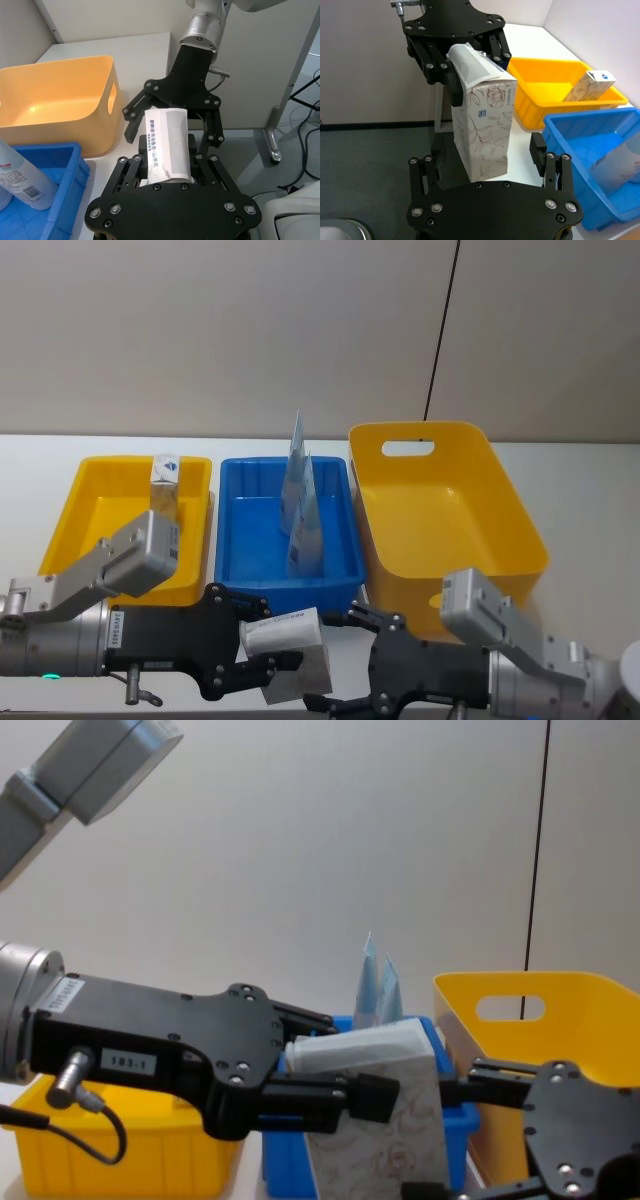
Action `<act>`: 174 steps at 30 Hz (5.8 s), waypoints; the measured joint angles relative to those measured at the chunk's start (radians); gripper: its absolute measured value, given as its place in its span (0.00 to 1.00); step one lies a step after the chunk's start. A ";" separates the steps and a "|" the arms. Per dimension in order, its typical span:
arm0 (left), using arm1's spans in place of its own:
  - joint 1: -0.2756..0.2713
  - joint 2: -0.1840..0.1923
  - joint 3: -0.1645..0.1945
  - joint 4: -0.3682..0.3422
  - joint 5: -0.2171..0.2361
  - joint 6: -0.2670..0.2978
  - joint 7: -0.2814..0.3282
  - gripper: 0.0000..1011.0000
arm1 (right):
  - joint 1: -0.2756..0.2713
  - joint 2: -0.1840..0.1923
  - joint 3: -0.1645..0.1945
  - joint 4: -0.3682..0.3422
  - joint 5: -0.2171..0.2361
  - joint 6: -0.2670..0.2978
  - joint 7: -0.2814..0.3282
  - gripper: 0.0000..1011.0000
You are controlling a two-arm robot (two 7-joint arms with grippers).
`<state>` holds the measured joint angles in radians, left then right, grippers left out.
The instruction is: Bimanual collaborative sorting of washing and personal care products
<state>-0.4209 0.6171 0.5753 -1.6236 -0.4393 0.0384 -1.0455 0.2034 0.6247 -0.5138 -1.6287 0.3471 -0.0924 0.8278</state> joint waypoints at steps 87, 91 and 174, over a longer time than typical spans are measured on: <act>0.026 0.010 -0.020 -0.015 -0.014 -0.016 0.036 0.99 | 0.004 -0.002 -0.046 -0.010 0.017 0.042 -0.040 0.35; 0.046 0.017 -0.042 -0.022 -0.032 -0.033 0.059 0.99 | -0.009 0.010 -0.034 -0.015 0.026 0.041 -0.054 0.35; 0.095 0.021 -0.124 -0.016 -0.113 -0.064 0.206 0.99 | 0.046 -0.248 0.242 0.064 -0.001 0.255 -0.725 0.35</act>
<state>-0.3259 0.6384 0.4516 -1.6393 -0.5522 -0.0251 -0.8390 0.2497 0.3770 -0.2714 -1.5652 0.3458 0.1629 0.1025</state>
